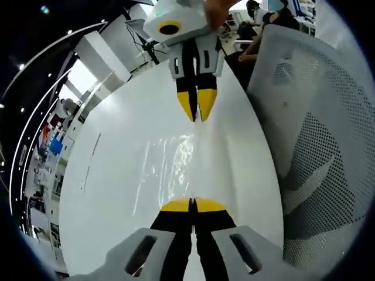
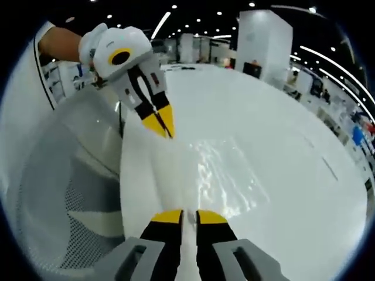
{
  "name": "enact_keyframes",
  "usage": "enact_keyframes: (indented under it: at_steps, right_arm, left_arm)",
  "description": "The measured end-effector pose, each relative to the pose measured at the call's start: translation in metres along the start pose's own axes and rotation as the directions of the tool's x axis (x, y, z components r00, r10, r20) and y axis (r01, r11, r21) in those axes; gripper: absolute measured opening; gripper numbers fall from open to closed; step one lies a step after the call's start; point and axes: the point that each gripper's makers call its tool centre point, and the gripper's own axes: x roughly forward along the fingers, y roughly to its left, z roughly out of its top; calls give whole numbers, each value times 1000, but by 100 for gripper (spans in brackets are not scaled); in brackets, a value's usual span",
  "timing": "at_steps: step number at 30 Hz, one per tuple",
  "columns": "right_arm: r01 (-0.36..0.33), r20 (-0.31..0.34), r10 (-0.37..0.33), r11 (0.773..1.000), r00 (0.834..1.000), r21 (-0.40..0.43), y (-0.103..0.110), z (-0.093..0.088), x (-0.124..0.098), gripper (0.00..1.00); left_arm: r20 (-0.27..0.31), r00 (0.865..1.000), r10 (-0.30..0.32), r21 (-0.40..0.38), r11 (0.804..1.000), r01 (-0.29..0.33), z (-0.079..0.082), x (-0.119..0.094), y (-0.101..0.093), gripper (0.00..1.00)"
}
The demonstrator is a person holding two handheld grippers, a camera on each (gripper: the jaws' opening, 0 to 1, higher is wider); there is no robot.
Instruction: Open the resealable bag by pulling the two sides of the seal apart until the entire bag opening is separated and visibly accessible.
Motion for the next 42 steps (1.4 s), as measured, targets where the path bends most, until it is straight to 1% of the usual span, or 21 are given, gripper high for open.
enact_keyframes:
  at_steps: [2, 4, 5, 6, 8, 11, 13, 17, 20, 23, 25, 27, 31, 35, 39, 42]
  right_arm:
    - [-12, 20, 11, 1000, 1000, 11, 3, 5, -1, 7]
    - [-24, 53, 23, 999, 998, 22, 4, 15, -2, 7]
    - [-33, 86, 30, 999, 996, 31, 5, 22, -3, 7]
    - [-32, 100, 28, 999, 995, 42, 4, 27, -4, 7]
    - [-16, 116, 10, 998, 993, 54, -3, 34, -4, 7]
    - [-17, 130, 7, 997, 992, 72, -9, 42, -1, 7]
    - [-27, 122, 18, 997, 992, 73, -9, 43, 4, 6]
    - [-68, 67, 64, 996, 996, 59, -4, 36, 13, 4]
    - [-73, 58, 69, 995, 996, 66, -4, 35, 17, 4]
    - [-97, 42, 95, 992, 995, 74, 0, 33, 21, 5]
    - [-111, 39, 109, 991, 993, 75, 3, 33, 22, 5]
    - [-113, 46, 110, 991, 993, 69, 4, 35, 21, 5]
    - [-120, 82, 114, 990, 990, 76, 3, 45, 18, 4]
    - [-115, 71, 110, 991, 991, 69, 0, 45, 19, 4]
    - [-118, 53, 114, 990, 992, 75, -3, 41, 22, 4]
    - [-122, 49, 119, 990, 992, 76, -4, 41, 23, 4]
  left_arm:
    - [2, 1000, 3, 22, 1000, -3, 1, 0, 0, 0]
    - [-1, 1000, 0, 25, 1000, 1, 0, 1, -1, 0]
    - [-4, 1000, -1, 28, 1000, 1, 0, 1, -1, 0]
    - [-3, 1000, 0, 32, 999, 0, 0, 2, -1, 0]
    - [-1, 1000, -3, 45, 999, 3, 1, 3, -2, 0]
    - [0, 1000, -13, 52, 999, 13, 2, 4, -3, 0]
    - [3, 1000, -9, 63, 998, 8, 4, 3, -2, 0]
    - [8, 1000, -3, 74, 997, 3, 4, 3, 1, 0]
    - [6, 1000, -2, 67, 998, 2, 3, 2, 3, 0]
    - [13, 1000, 2, 73, 997, -3, 3, 2, 4, 0]
    - [6, 1000, -1, 50, 999, 0, 1, 3, 5, 0]
    - [8, 1000, 1, 51, 999, -2, 1, 3, 6, 0]
    - [5, 1000, 1, 55, 999, -2, 1, 4, 7, 0]
    - [12, 1000, 4, 58, 998, -4, 3, 5, 9, 0]
    - [22, 1000, 7, 70, 998, -9, 6, 5, 11, 0]
    - [28, 1000, 3, 98, 995, -5, 6, 7, 10, 0]
